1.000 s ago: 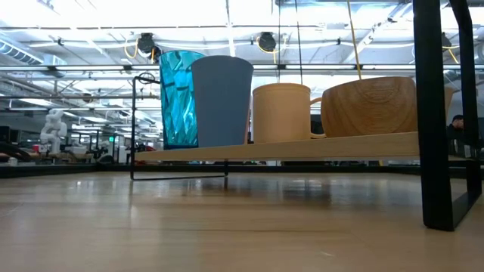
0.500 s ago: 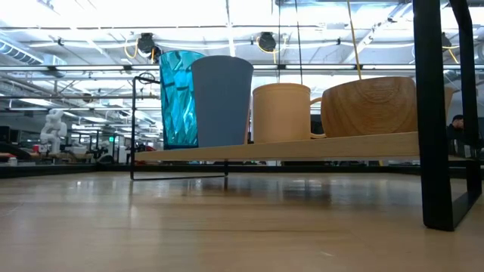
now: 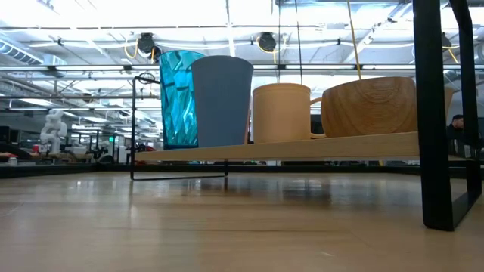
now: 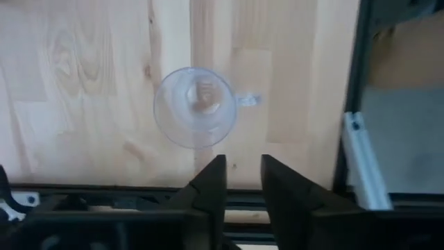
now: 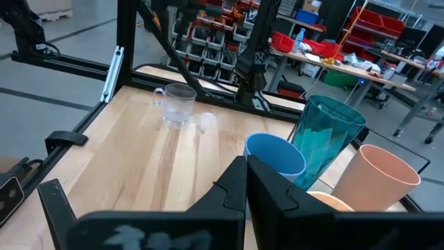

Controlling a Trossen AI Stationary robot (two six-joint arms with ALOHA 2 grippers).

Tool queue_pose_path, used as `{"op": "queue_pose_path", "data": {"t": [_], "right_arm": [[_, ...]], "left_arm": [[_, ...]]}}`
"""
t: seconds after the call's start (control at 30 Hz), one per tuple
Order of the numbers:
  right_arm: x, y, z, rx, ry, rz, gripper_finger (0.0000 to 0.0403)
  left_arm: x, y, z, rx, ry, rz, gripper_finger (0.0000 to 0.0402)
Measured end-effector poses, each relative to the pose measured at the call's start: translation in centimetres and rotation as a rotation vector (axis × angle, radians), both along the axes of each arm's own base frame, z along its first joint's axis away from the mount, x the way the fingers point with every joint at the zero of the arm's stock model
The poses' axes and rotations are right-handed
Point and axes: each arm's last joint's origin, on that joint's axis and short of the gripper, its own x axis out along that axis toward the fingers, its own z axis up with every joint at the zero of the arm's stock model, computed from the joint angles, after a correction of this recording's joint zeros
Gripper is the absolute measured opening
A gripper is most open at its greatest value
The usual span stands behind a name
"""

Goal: Stack small to large cups/mugs on shelf
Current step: Put the transparent mug on the shelf

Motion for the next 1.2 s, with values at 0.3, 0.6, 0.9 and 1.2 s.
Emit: {"op": "queue_pose_path", "data": {"t": [0.3, 0.6, 0.9, 1.2], "right_arm": [[0.0, 0.0, -0.2, 0.016, 0.013, -0.006, 0.0], [0.0, 0.0, -0.2, 0.018, 0.014, -0.006, 0.0], [0.0, 0.0, -0.2, 0.009, 0.015, -0.004, 0.0], [0.0, 0.0, -0.2, -0.001, 0.016, -0.003, 0.0]], "left_arm": [[-0.5, -0.7, -3.9, 0.032, -0.028, -0.154, 0.0196], [-0.6, -0.6, -6.5, 0.041, -0.027, -0.202, 0.0189], [-0.6, -0.5, -7.6, 0.058, -0.042, -0.272, 0.0158], [-1.0, 0.0, -9.1, 0.086, -0.008, -0.288, 0.0157]]}}
